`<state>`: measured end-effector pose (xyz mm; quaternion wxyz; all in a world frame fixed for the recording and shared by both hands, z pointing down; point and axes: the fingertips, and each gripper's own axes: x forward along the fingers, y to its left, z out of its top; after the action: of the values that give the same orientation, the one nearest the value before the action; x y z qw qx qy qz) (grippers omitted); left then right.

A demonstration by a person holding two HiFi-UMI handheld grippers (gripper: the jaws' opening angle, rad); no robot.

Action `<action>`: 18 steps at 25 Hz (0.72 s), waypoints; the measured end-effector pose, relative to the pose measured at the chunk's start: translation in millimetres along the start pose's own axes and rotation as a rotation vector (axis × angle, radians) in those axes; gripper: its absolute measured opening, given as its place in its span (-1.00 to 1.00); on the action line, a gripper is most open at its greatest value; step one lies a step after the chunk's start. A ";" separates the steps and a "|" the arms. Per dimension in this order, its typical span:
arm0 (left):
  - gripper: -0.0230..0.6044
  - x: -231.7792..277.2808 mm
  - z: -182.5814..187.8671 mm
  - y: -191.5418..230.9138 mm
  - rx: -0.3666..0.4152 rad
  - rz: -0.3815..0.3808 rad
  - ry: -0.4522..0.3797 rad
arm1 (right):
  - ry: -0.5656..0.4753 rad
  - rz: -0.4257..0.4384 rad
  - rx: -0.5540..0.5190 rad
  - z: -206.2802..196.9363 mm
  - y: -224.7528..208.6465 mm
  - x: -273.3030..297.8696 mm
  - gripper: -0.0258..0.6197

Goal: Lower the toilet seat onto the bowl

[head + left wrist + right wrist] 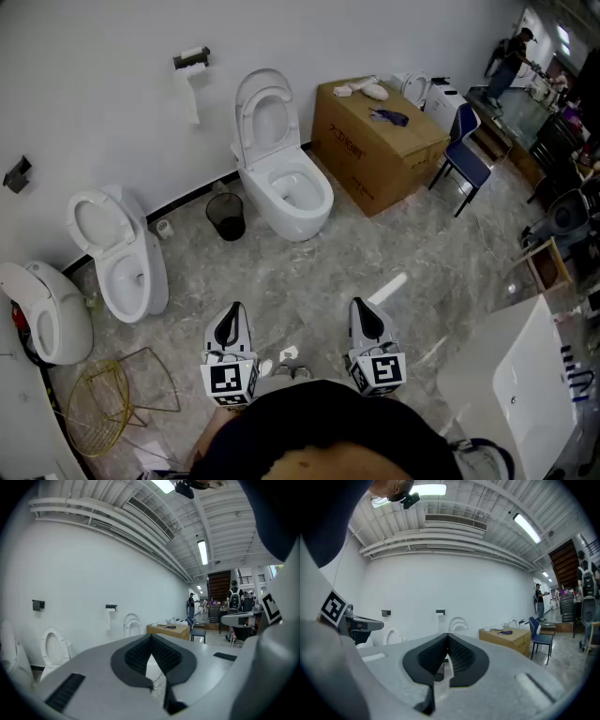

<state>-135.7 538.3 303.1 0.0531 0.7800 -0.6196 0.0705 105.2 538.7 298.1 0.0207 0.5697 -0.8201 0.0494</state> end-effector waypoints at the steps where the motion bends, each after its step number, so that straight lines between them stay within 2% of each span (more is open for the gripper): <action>1: -0.92 -0.1 0.2 0.6 -0.001 0.002 0.002 | -0.001 -0.001 0.001 -0.3 -0.1 0.3 -0.91; 7: -0.92 -1.5 -4.0 2.0 -0.010 0.013 0.000 | 0.000 0.027 -0.066 -0.9 7.7 1.8 -0.91; 15: -0.91 -3.1 -2.4 0.7 0.004 0.022 0.006 | 0.010 0.003 0.018 -8.8 -4.5 1.9 -0.91; 18: -0.91 -4.8 3.5 1.1 0.015 0.030 -0.011 | 0.003 0.014 0.014 -9.5 -3.3 2.9 -0.91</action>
<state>-137.7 542.0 298.8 0.0427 0.7714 -0.6309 0.0714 107.1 535.8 308.0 0.0177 0.5639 -0.8237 0.0559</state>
